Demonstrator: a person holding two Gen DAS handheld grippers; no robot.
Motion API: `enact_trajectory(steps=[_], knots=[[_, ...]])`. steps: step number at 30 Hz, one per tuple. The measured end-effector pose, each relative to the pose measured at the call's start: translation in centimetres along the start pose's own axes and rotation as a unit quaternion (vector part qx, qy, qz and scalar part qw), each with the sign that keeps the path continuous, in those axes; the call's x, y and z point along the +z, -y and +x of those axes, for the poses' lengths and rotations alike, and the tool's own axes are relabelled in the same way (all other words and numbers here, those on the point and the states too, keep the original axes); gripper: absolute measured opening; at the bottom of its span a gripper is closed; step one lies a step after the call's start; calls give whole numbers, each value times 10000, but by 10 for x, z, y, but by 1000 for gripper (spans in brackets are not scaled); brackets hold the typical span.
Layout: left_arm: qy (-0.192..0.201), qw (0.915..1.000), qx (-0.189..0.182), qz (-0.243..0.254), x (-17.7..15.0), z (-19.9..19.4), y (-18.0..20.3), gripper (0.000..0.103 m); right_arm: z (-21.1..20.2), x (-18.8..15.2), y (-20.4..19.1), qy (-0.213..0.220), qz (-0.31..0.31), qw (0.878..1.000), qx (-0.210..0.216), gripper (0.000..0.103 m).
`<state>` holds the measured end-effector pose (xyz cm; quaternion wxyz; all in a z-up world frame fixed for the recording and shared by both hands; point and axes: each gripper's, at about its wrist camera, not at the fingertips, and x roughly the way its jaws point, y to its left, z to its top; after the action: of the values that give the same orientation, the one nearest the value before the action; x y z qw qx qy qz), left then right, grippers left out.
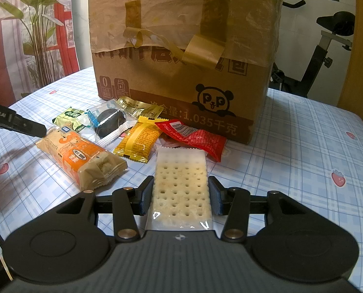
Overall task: Organize snacks
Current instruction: 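Grasp the small clear packet of brown stick snack with left tool, then lift both packets into the lined box and open both tools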
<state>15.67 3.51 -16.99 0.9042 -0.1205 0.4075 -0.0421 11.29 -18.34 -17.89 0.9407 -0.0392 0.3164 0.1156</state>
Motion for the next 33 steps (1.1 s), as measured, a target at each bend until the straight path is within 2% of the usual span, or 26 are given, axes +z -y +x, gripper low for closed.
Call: enact_trajectory(steps=[6, 11, 13, 17, 20, 26, 33], knots=[[-60, 9997, 103, 216, 0, 13, 9, 31, 0, 0, 0, 2, -2, 10000, 5, 49], [135, 9982, 247, 529, -2, 19, 16, 30, 0, 0, 1, 0, -2, 10000, 5, 49], [157, 9982, 264, 513, -1, 20, 15, 24, 0, 0, 0, -3, -4, 10000, 7, 49], [137, 9991, 122, 385, -2, 14, 8, 20, 0, 0, 1, -3, -9, 10000, 6, 49], [281, 9980, 97, 563, -1, 5, 9, 20, 0, 0, 0, -5, -9, 10000, 12, 49], [602, 9964, -16, 598, 12, -12, 13, 20, 1, 0, 0, -25, -8, 10000, 14, 49], [763, 9951, -162, 605, 22, -29, 16, 20, -2, 5, 0, -200, -93, 9998, 1, 48]])
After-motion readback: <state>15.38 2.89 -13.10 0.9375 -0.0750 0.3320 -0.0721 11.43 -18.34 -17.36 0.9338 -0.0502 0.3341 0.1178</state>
